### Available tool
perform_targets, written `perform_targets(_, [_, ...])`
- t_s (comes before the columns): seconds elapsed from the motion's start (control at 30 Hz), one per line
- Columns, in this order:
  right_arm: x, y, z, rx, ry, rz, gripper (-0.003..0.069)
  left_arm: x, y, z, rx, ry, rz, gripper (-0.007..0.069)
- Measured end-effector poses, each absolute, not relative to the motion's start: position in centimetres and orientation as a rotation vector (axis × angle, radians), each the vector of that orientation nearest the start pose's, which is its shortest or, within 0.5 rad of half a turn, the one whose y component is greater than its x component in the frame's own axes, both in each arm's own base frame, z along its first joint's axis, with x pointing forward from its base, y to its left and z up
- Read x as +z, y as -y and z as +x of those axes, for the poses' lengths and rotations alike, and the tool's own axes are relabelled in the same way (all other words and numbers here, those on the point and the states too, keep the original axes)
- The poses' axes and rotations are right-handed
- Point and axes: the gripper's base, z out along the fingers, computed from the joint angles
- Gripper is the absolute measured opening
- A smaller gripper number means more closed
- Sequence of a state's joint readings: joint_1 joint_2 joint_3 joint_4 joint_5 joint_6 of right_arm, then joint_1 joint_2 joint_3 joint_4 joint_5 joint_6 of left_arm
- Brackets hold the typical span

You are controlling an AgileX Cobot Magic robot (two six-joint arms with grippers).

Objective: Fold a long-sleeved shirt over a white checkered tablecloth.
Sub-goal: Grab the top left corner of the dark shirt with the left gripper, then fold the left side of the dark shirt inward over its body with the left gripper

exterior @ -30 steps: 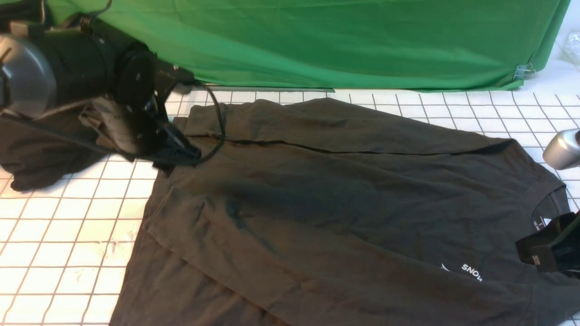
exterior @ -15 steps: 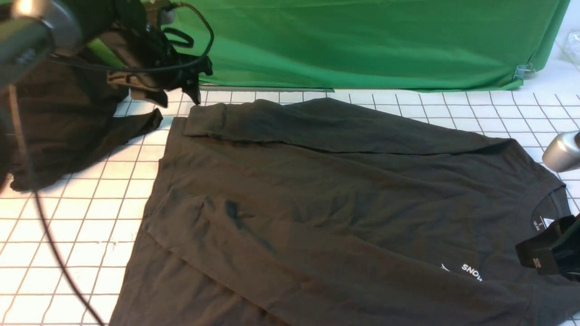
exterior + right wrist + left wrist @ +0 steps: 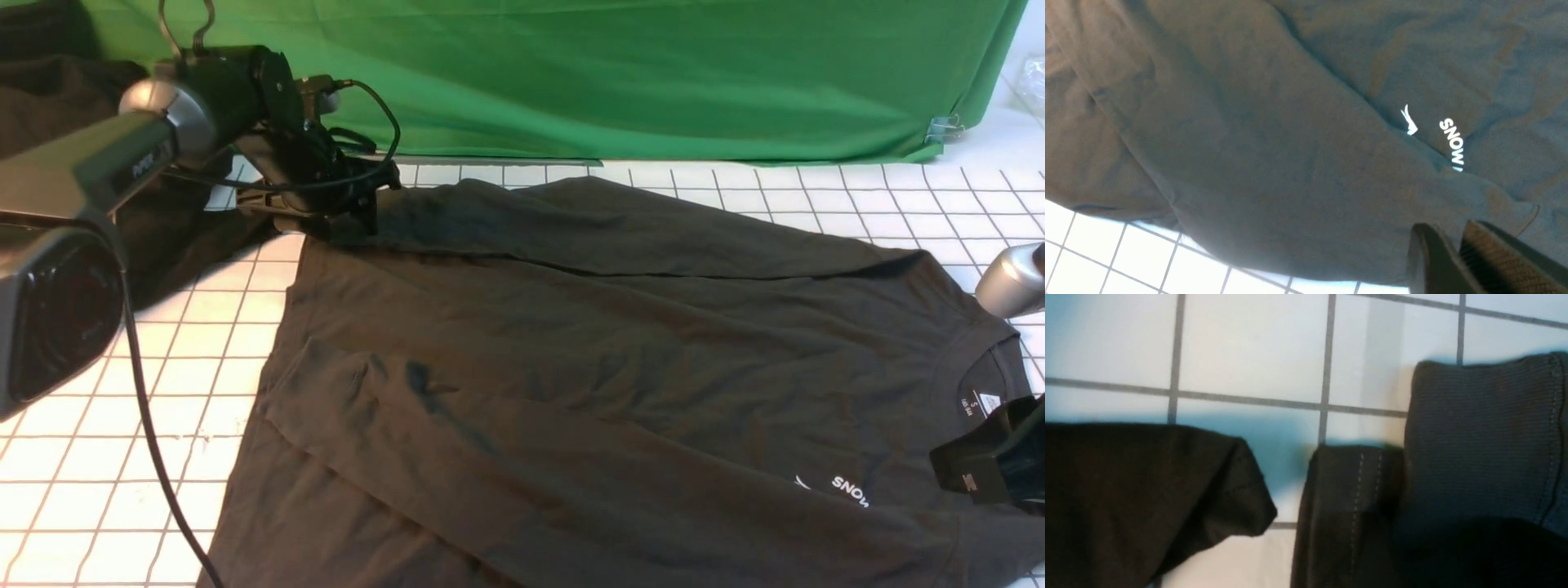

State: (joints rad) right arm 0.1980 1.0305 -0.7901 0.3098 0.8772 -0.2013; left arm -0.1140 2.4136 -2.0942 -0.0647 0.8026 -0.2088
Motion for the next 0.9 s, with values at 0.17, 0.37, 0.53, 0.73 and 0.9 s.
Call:
perform_targets(0.17, [29.4,-5.8,17.8,0.379,-2.557,-0.342,0.0106,16.9,6.4,52.8,-0.177,-2.610,-0.109,0.0085])
perform_targets(0.37, [29.4,-5.8,17.8,0.379,-2.557,-0.342,0.0115,19.4,6.4,52.5,-0.174,-2.567,-0.064,0.0013])
perform_targets(0.53, [29.4,-5.8,17.8,0.379,-2.557,-0.344,0.0116,23.2,6.4,51.4,-0.195,-2.546,-0.052,0.0013])
perform_targets(0.73, [29.5,-5.7,18.0,0.370,-2.533,-0.337,0.0116,25.9,6.7,49.0,-0.230,-2.664,0.042,0.0013])
perform_targets(0.9, [30.0,-5.7,18.9,0.346,-2.432,-0.304,0.0116,29.5,6.6,46.4,-0.242,-2.716,0.099,0.0013])
